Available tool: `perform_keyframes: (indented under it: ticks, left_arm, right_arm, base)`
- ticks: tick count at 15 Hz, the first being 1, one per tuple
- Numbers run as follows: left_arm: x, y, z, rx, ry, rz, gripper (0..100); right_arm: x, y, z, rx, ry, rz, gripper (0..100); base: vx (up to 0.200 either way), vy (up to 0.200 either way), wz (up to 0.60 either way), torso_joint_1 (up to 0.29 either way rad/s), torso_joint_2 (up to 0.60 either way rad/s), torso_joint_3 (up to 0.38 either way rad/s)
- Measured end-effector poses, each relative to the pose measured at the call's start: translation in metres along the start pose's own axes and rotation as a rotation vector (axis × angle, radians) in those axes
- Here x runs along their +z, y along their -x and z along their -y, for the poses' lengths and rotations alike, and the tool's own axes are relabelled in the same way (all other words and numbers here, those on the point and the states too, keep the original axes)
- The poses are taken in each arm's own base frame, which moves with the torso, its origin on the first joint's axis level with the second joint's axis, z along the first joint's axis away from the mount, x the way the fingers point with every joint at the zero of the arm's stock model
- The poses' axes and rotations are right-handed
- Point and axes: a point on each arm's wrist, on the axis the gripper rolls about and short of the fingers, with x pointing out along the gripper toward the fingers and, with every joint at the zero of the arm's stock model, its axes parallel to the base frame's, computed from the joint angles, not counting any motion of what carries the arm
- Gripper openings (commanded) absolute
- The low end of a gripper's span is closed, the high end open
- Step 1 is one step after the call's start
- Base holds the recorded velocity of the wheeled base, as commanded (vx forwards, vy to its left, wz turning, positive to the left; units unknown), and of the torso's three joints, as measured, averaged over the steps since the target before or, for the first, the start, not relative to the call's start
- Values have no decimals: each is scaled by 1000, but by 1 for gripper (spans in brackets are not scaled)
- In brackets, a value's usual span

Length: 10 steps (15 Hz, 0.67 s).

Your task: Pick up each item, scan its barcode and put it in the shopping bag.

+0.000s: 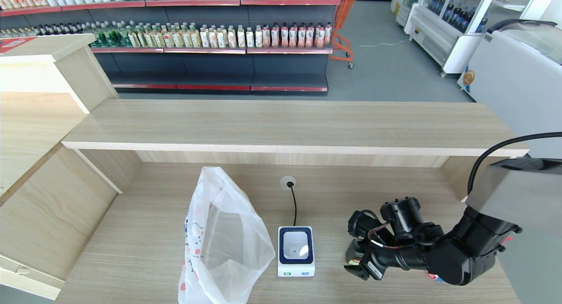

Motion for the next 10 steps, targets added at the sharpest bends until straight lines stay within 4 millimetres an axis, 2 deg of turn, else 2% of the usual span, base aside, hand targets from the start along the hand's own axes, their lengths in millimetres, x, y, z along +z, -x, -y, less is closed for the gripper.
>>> perform_keyframes:
  ticks: [1, 6, 10]
  left_arm:
    - [0, 0, 0, 0, 0, 0, 100]
    - [0, 0, 0, 0, 0, 0, 100]
    - [0, 0, 0, 0, 0, 0, 100]
  right_arm:
    - [0, -2, -1, 1, 2, 2, 0]
    - [7, -6, 1, 16, 3, 42, 0]
    - [13, 0, 5, 4, 2, 86, 0]
  base:
    - [0, 0, 0, 0, 0, 0]
    - [0, 0, 0, 0, 0, 0]
    - [0, 0, 0, 0, 0, 0]
